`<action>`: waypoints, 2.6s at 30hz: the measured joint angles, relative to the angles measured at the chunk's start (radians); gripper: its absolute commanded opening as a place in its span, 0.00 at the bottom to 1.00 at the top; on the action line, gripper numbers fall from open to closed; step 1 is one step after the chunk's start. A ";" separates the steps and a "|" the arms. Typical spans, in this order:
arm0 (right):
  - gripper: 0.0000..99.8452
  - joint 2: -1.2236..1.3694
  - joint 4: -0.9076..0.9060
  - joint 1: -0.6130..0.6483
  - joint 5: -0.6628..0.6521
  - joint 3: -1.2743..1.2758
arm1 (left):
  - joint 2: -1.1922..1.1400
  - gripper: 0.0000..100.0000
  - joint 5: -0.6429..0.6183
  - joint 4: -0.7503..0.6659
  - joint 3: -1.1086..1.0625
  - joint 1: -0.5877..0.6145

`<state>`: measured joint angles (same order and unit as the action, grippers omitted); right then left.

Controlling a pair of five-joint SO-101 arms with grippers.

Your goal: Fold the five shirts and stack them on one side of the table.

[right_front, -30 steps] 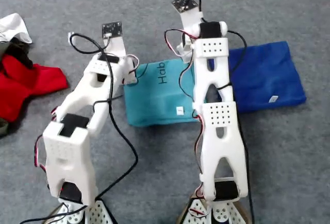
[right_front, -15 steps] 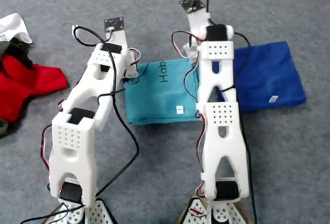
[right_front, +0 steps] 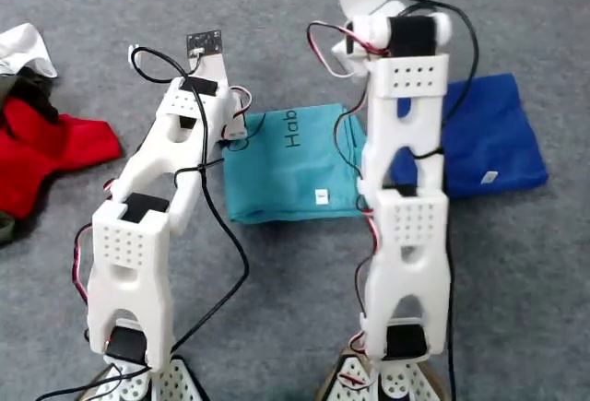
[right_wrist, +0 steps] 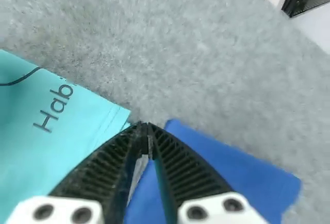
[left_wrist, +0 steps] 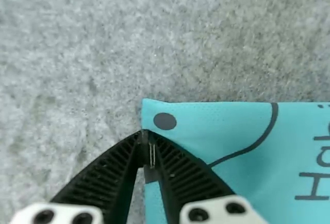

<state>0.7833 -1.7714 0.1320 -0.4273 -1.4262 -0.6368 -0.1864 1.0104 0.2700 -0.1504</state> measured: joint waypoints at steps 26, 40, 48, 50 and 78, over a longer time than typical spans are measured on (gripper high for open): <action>0.00 -0.666 0.420 0.029 -0.072 1.545 | 0.006 0.02 0.034 -0.002 -0.006 0.000; 0.00 -0.674 0.605 -0.012 -0.055 1.821 | 0.006 0.02 0.034 -0.012 -0.009 0.000; 0.00 -0.634 0.628 -0.060 -0.060 1.794 | 0.006 0.02 0.034 -0.012 -0.009 0.000; 0.00 -0.635 0.591 -0.060 -0.060 1.751 | 0.006 0.02 0.034 -0.012 -0.009 0.000; 0.01 -0.980 0.262 -0.097 -0.014 1.895 | 0.009 0.02 0.034 -0.014 -0.017 0.000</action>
<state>-0.1972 -1.5090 0.0353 -0.4411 0.4687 -0.6276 -0.1527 0.9966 0.2532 -0.1504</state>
